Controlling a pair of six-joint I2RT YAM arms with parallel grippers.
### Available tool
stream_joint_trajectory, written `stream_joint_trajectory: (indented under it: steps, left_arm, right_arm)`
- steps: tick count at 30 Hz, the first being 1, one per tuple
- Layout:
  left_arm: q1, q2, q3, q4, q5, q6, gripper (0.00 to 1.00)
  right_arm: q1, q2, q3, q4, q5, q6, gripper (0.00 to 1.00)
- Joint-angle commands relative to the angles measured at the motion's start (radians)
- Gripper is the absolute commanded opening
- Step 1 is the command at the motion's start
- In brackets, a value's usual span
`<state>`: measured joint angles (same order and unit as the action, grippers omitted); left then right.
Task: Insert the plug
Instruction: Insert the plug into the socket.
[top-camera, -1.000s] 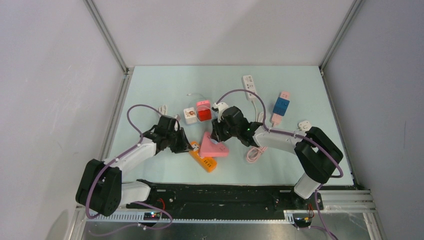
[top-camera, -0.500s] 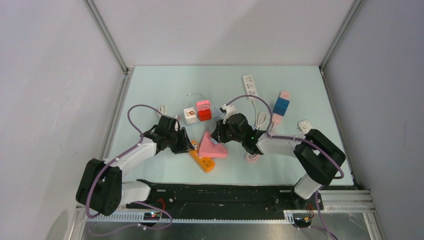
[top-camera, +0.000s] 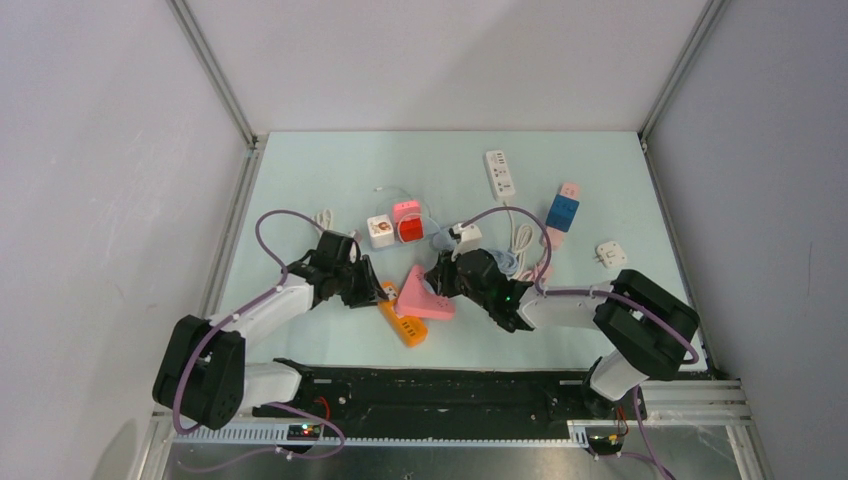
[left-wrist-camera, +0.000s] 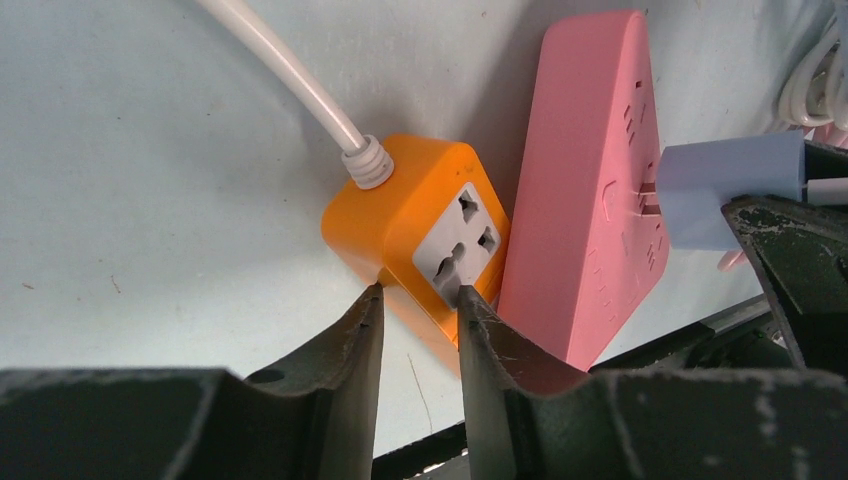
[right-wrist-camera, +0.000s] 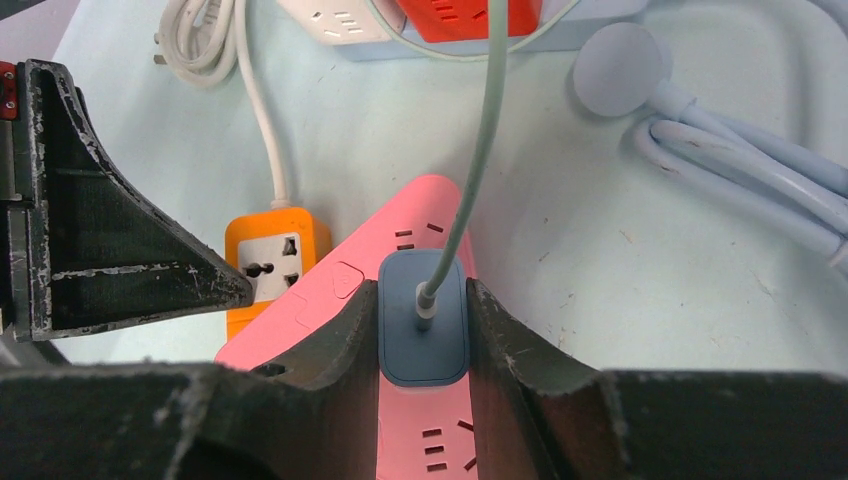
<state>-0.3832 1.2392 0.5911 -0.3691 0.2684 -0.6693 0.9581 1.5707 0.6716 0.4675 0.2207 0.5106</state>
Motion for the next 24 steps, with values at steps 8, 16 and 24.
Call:
stream_joint_trajectory:
  steps: [8, 16, 24]
  left_arm:
    - [-0.015, 0.023, 0.041, 0.025, 0.088, -0.131, 0.3]
    - [-0.024, 0.018, 0.038, 0.042, 0.111, -0.221, 0.21]
    - [-0.042, -0.015, 0.019, 0.05, 0.111, -0.306, 0.16]
  right_arm:
    - [0.126, 0.059, -0.074, -0.032, 0.233, 0.098, 0.0]
    - [0.175, 0.135, -0.106, 0.025, 0.314, 0.168, 0.0]
    - [0.244, 0.174, -0.123, 0.085, 0.446, 0.231, 0.0]
